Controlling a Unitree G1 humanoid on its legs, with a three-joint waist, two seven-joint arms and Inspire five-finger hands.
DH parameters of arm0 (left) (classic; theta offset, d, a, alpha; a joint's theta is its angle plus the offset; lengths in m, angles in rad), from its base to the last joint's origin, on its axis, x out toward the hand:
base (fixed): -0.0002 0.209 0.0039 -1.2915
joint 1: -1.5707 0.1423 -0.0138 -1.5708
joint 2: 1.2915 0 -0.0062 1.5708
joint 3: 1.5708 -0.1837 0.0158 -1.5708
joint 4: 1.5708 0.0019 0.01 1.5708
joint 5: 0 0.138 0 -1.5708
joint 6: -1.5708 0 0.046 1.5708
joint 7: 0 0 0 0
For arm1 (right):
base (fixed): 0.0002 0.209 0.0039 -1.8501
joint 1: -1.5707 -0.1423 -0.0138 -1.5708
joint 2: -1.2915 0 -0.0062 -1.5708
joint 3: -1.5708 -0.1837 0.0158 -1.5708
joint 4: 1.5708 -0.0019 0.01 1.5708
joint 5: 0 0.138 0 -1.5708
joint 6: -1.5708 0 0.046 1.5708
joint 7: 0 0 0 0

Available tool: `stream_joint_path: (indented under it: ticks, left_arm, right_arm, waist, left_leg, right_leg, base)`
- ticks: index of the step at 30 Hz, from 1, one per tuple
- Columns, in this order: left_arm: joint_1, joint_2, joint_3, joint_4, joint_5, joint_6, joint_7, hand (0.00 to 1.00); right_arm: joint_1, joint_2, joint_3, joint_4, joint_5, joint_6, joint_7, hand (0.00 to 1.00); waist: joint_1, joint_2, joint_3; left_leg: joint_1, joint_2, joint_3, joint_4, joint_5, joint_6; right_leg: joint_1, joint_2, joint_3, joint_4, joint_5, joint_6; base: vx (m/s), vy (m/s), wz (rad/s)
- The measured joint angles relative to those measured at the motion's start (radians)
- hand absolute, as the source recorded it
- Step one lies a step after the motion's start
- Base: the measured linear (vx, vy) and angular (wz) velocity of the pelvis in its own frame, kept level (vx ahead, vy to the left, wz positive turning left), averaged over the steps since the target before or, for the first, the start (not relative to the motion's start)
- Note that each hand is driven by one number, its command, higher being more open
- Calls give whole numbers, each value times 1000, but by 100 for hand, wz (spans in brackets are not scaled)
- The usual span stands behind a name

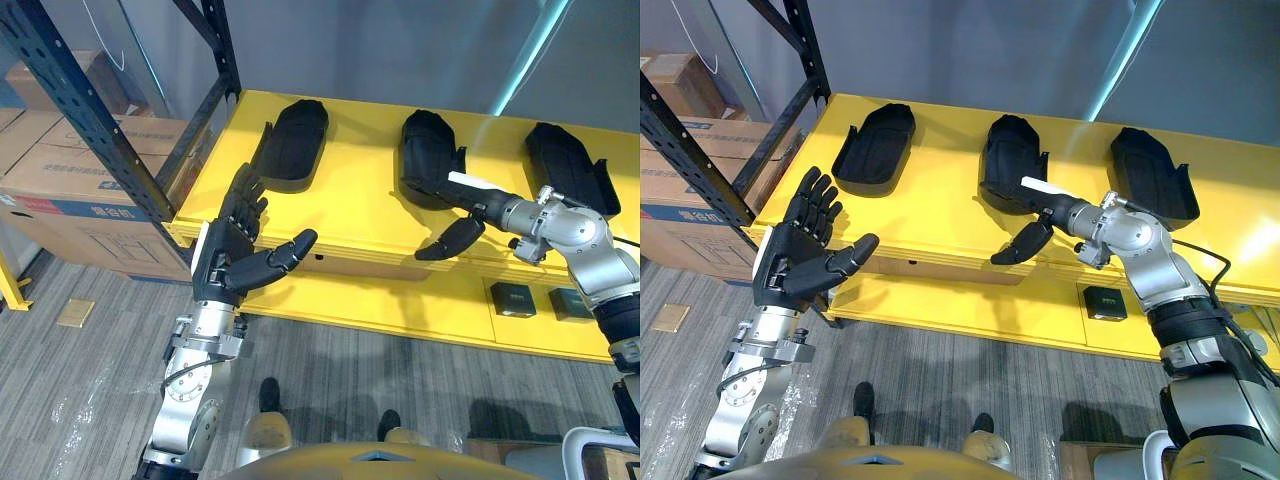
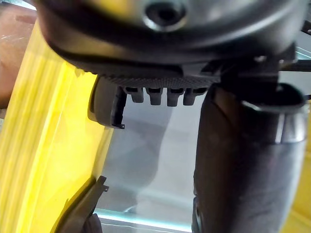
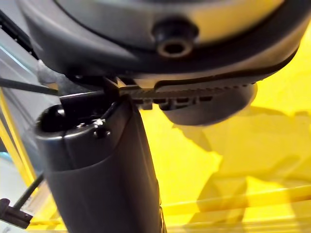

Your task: Walk over and take three plastic housings, then place them on the shelf

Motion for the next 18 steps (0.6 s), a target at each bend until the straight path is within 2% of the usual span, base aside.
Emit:
stream_joint_path:
  ticks: [3, 6, 8, 10, 14, 18]
  left_arm:
    - [2, 0, -3, 0, 0, 0, 2, 100]
    - [9, -1, -8, 0, 9, 0, 16, 100]
    - [11, -1, -7, 0, 26, 0, 28, 100]
    - [12, -1, -2, 0, 36, -1, 37, 100]
    - [12, -1, 17, 0, 45, 0, 58, 100]
    - [3, -1, 40, 0, 214, 18, 137, 100]
  right_arm:
    - [3, -1, 21, 3, -9, -30, -108, 100]
    - [3, -1, 8, 3, -12, -122, -283, 100]
    - [10, 1, -44, -15, -35, -170, -370, 100]
    - [62, 26, -179, -108, -39, -209, -457, 100]
    - [125, 121, -322, -278, 14, -261, -519, 100]
    - [207, 243, -381, -411, 44, -283, -554, 100]
  waist:
    - [0, 0, 0]
    - [-1, 1, -1]
    - [-1, 2, -1]
    - [4, 2, -2]
    - [-6, 3, -9]
    - [-10, 9, -23]
  left_leg:
    - [0, 0, 0, 0, -2, -1]
    - [-1, 0, 0, 0, -2, -2]
    - [-4, 0, -1, 0, -4, -4]
    - [-9, -1, -7, 0, -5, -4]
    - [-15, -2, -11, 0, 1, 2]
    - [-5, -2, -13, 0, 1, 2]
  right_leg:
    - [0, 0, 1, 0, 1, 2]
    - [-1, 0, 1, -2, 2, 4]
    - [-2, 0, -1, -3, 0, 7]
    - [-1, 0, -6, -6, -1, 8]
    - [-1, 0, -9, -13, 2, 4]
    - [10, 1, -10, -13, -1, 1]
  base:
    - [0, 0, 0]
    - [0, 0, 0]
    - [0, 0, 2]
    - [0, 0, 7]
    - [10, -8, 4]
    - [0, 0, 0]
